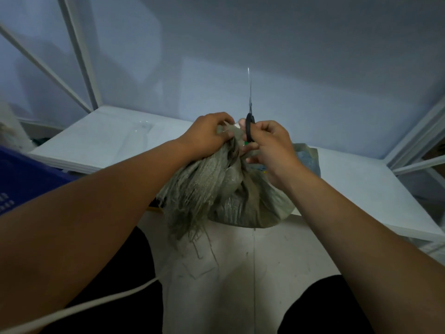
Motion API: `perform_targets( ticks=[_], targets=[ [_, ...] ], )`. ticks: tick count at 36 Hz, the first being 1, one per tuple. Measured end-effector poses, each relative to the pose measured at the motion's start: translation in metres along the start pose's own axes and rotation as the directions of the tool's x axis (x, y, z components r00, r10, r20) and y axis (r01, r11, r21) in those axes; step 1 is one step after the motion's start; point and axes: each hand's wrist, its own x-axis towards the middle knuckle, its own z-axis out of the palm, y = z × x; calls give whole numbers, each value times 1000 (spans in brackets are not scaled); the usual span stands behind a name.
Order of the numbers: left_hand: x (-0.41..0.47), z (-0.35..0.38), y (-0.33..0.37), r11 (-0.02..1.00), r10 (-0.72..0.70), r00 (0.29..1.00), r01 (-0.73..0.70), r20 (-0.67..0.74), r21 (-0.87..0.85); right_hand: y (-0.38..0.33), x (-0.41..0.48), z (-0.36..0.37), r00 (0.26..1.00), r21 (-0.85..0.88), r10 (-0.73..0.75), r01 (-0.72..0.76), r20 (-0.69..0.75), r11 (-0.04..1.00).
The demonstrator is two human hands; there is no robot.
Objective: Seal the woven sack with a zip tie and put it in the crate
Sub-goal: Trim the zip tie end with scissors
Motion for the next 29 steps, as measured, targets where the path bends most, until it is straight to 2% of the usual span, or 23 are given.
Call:
perform_targets(
  ticks=[3, 7, 16, 22, 29],
  targets=[
    [-1, -4, 2, 1000, -18, 1000, 19, -13, 19, -3, 0, -3, 1000, -8, -1, 1, 25, 1000],
    [-2, -9, 8, 997, -60, 998, 59, -31, -60, -5, -2, -9, 999, -73, 4, -1, 39, 997],
    [-2, -15, 18, 970, -117, 993, 110, -21, -215, 10, 4, -33, 996, -418, -55, 79, 69, 905],
    [-3, -17, 26, 949, -84, 996, 70, -32, -306, 14, 4, -41, 996, -517, -37, 75, 82, 853],
    [-5, -14, 35, 966, -4, 999, -7, -43, -259, 13, 2, -41, 991, -561, -106, 134, 82, 817]
  ],
)
